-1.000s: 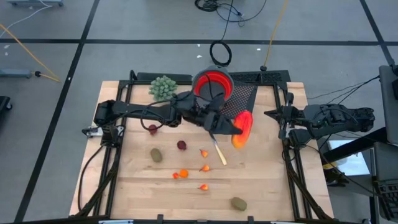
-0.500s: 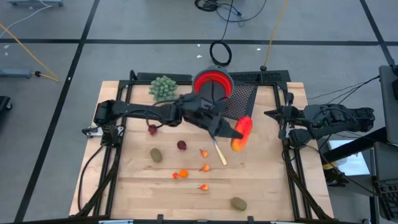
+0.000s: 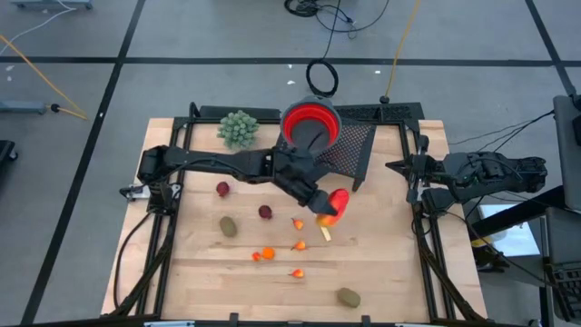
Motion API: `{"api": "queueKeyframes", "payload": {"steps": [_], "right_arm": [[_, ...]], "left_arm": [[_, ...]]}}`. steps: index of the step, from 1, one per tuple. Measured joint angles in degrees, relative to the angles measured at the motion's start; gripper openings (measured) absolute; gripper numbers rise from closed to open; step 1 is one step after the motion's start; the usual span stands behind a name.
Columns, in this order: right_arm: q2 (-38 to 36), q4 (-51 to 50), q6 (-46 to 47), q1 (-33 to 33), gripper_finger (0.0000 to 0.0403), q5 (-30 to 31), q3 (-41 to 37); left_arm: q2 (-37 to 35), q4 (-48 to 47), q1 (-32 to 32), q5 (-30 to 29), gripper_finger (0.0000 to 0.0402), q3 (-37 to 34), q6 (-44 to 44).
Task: Pick & Place Fruit
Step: Put the red mango into the red strainer bowl on the shelf
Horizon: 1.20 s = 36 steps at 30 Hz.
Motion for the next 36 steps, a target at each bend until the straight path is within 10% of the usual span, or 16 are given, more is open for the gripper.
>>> {"api": "queueKeyframes", "payload": {"steps": [21, 36], "right_arm": [[0.02, -1.25, 0.17, 0.01, 0.0000, -0.09, 0.00], [-6.63, 1.48, 1.24, 0.02, 0.0000, -9.25, -3.72]], "left_arm": [[-3.59, -40.30, 0.00, -17.84, 0.0225, 0.02, 6.41], [-16.43, -44.01, 2.55, -35.30, 0.0225, 0.02, 7.35]]}}
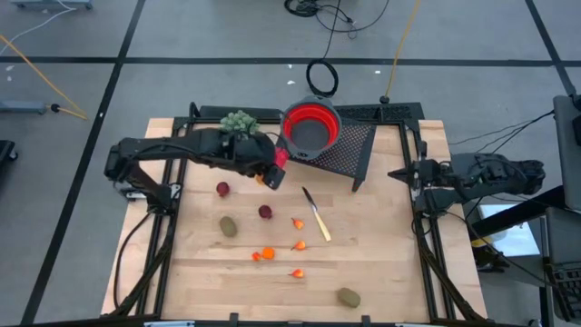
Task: Pick & Place Fruit
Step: Put the red mango into the red strainer bowl on the shelf
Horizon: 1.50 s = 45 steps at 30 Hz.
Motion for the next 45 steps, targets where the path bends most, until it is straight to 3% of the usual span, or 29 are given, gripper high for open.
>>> {"api": "queueKeyframes", "payload": {"steps": [9, 17, 36, 45], "right_arm": [[-6.33, 2.52, 2.98, 0.00, 0.0000, -4.57, -5.78], [-10.21, 3.79, 5.23, 0.00, 0.0000, -4.50, -10.03], [-10.72, 5.04, 11.40, 0.00, 0.0000, -4.52, -10.77], [-10.72, 13.02, 11.11, 0.00, 0.0000, -4.42, -13.46]], "left_arm": [[-0.79, 2.57, 4.77, -0.64, 0.0225, 0.00, 5.59], [-0.79, 8.85, 8.53, -0.50, 0.0225, 0.00, 13.98], [-0.79, 27.18, 14.77, -0.09, 0.0225, 0.00, 29.59], [1.05, 33.47, 19.14, 7.04, 0.0225, 0.04, 30.39]]}}
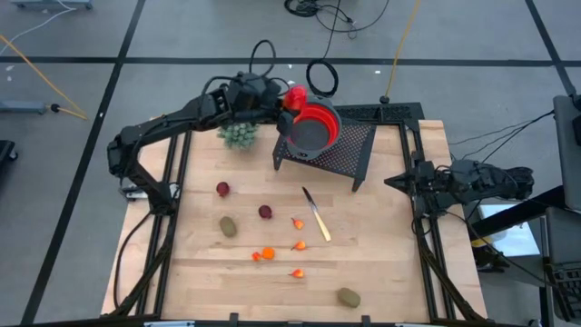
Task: Pick & Place Fruit
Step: Put the red mango into the red strainer bowl on the shelf
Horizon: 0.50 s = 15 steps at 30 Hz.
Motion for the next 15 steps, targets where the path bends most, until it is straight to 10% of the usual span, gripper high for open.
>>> {"api": "queueKeyframes", "payload": {"steps": [15], "right_arm": [[0.04, 9.09, -0.78, -0.04, 0.0000, 3.48, -8.45]], "left_arm": [[4.83, 9.29, 2.42, 3.30, 0.0225, 0.00, 5.83]]}}
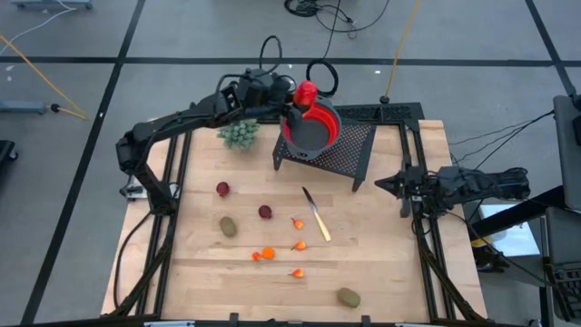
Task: Pick & Place Fruit
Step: Put the red mango into the red strainer bowl on the shelf
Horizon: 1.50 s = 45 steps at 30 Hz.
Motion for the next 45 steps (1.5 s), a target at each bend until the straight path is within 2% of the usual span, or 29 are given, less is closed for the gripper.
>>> {"api": "queueKeyframes", "payload": {"steps": [11, 20, 38, 45], "right_arm": [[-0.02, 0.06, 0.18, 0.00, 0.0000, 0.21, -1.47], [-0.02, 0.06, 0.18, 0.01, 0.0000, 2.75, -1.47], [0.01, 0.02, 0.01, 0.02, 0.0000, 2.70, -1.47], [0.01, 0.02, 0.01, 0.02, 0.0000, 2.70, -1.47]], "left_arm": [[4.73, 1.38, 1.81, -1.42, 0.0225, 0.00, -0.07], [8.30, 4.31, 1.86, -1.51, 0.0225, 0.00, -1.54], [8.82, 1.38, -0.74, -3.52, 0.0225, -0.02, -3.98], [8.83, -4.94, -0.76, -3.61, 0.0225, -0.02, -4.44]]}}
